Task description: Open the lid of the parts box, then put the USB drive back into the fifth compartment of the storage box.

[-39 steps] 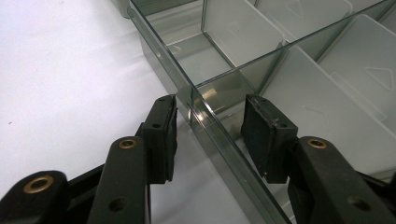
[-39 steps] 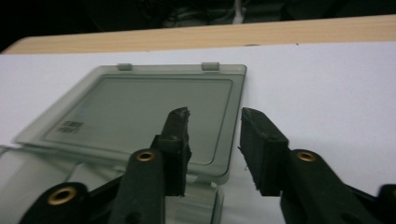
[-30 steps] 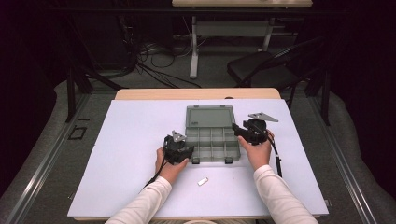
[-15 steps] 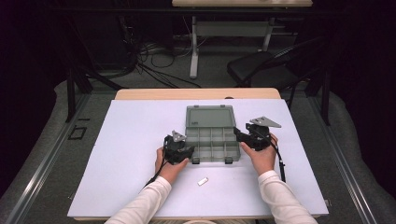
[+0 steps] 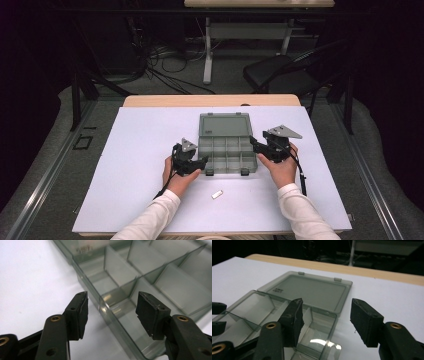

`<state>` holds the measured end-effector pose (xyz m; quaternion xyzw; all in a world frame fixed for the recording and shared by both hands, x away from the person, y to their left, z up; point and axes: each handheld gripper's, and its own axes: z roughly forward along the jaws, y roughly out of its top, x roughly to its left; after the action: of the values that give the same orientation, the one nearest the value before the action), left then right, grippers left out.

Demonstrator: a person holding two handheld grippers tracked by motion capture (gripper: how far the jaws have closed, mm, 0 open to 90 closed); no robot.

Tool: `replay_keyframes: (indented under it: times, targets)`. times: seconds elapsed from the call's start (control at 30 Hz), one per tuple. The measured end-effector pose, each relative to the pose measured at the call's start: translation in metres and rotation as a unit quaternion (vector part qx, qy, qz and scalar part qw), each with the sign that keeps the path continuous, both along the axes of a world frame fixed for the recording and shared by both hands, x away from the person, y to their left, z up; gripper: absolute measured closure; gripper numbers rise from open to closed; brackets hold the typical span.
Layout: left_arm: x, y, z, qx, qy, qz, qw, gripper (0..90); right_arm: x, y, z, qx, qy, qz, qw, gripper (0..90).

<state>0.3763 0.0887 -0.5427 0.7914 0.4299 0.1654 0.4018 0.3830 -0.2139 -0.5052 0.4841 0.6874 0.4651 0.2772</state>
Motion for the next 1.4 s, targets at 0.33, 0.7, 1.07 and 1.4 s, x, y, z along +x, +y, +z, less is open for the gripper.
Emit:
replay_keyframes:
  times: [0.33, 0.7, 1.07, 1.4]
  targets:
    - [-0.009, 0.023, 0.029, -0.096, -0.027, -0.058, 0.9933, 33.9, -0.004, 0.002, 0.008, -0.010, -0.027, 0.043, 0.9987, 41.3]
    - [-0.026, 0.036, 0.039, -0.131, -0.069, -0.099, 0.9840, 20.2, -0.008, 0.006, 0.014, 0.026, -0.044, 0.096, 0.9941, 22.0]
    - [-0.028, 0.031, 0.037, -0.124, -0.071, -0.104, 0.9843, 18.7, -0.008, 0.008, 0.015, 0.038, -0.037, 0.088, 0.9947, 14.5]
    - [-0.035, 0.023, 0.036, -0.108, -0.080, -0.112, 0.9845, 18.7, -0.011, 0.015, 0.015, 0.020, -0.033, 0.105, 0.9937, 13.9]
